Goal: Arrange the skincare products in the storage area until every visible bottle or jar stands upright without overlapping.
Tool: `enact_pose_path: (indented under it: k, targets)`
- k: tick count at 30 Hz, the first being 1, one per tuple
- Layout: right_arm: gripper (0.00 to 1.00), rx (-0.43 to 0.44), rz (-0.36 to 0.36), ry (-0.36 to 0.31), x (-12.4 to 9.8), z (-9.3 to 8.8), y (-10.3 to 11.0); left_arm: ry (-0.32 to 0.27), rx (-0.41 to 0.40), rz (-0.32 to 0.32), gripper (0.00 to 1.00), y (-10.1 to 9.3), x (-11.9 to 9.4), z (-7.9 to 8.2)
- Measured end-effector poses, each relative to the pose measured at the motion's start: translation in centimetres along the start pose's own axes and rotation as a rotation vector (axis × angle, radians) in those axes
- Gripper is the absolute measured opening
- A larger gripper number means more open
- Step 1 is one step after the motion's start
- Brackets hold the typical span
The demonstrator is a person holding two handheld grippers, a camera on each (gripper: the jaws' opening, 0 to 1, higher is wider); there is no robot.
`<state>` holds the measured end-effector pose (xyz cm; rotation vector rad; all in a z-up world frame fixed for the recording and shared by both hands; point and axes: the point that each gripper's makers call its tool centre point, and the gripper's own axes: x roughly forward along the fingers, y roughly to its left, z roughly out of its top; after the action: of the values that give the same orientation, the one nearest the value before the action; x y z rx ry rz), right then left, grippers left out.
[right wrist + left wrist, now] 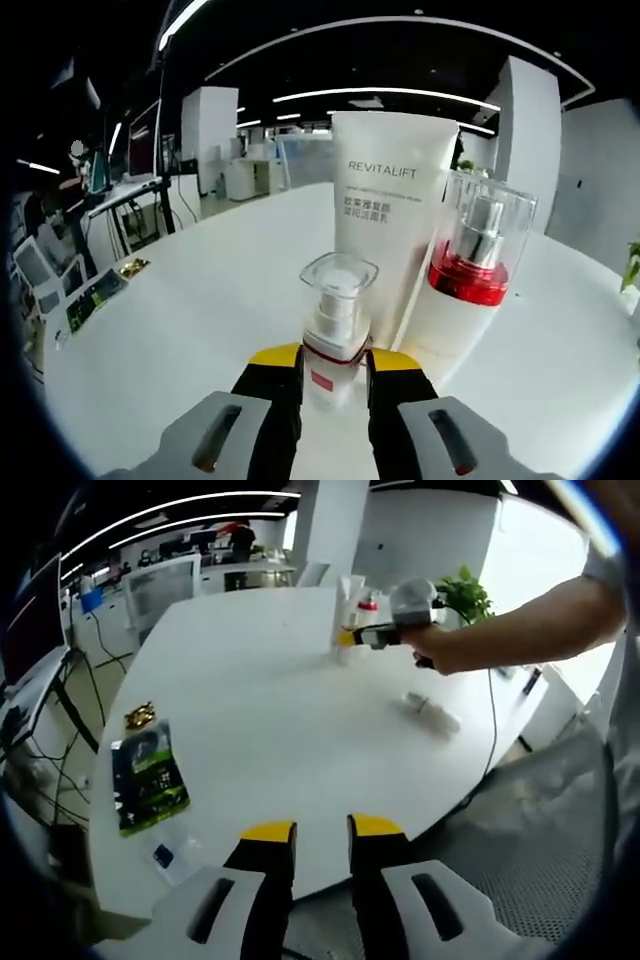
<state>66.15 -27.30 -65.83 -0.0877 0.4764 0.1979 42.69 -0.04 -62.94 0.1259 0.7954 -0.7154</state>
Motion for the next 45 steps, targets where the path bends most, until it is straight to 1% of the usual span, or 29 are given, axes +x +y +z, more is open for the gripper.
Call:
enact_pose_path:
  k: [1, 6, 8, 10, 19, 23, 29, 34, 39, 41, 43, 45]
  targets:
    - [0.21, 0.002, -0.001, 0.004, -0.1, -0.1, -0.1, -0.006, -0.003, -0.002, 0.19, 0.0, 0.0, 0.1]
    - [0.21, 0.0, 0.009, 0.023, -0.5, -0.9, 0.0, -0.001, -0.001, -0.005, 0.19, -0.1, 0.0, 0.0]
    - [0.19, -0.014, 0.006, 0.036, -0.6, -1.3, -0.2, 0.0, -0.002, -0.005, 0.19, -0.1, 0.0, 0.0]
    - [0.17, -0.007, 0.004, 0.04, -0.7, -1.5, -0.3, 0.003, 0.001, -0.006, 0.18, -0.1, 0.1, -0.1]
    - [0.17, 0.015, -0.013, 0.042, -0.6, -1.2, -1.1, 0.004, -0.001, -0.005, 0.18, -0.1, 0.0, 0.0]
    - [0.15, -0.005, -0.011, 0.043, -0.8, -1.3, -0.9, 0.004, -0.001, -0.005, 0.18, -0.1, 0.1, -0.1]
    - [0.14, -0.018, -0.022, 0.045, -1.2, -1.3, -1.3, 0.006, 0.001, -0.007, 0.18, -0.1, 0.1, -0.1]
    - [0.13, -0.008, -0.024, 0.041, -1.4, -1.2, -1.4, 0.003, 0.001, -0.007, 0.18, -0.1, 0.0, 0.0]
    - [0.13, 0.006, -0.027, 0.037, -2.6, -1.3, -1.7, 0.002, 0.002, -0.007, 0.18, -0.1, 0.0, 0.0]
    - [0.13, 0.011, -0.033, 0.059, -3.6, -2.1, -2.1, 0.0, 0.0, -0.007, 0.18, -0.1, 0.0, 0.1]
    - [0.12, 0.066, -0.03, 0.102, -4.9, -3.6, -2.7, -0.002, 0.002, -0.008, 0.18, -0.1, 0.0, 0.1]
    - [0.12, 0.101, -0.034, 0.11, -6.6, -4.3, -3.3, -0.007, 0.003, -0.01, 0.18, -0.2, 0.0, 0.2]
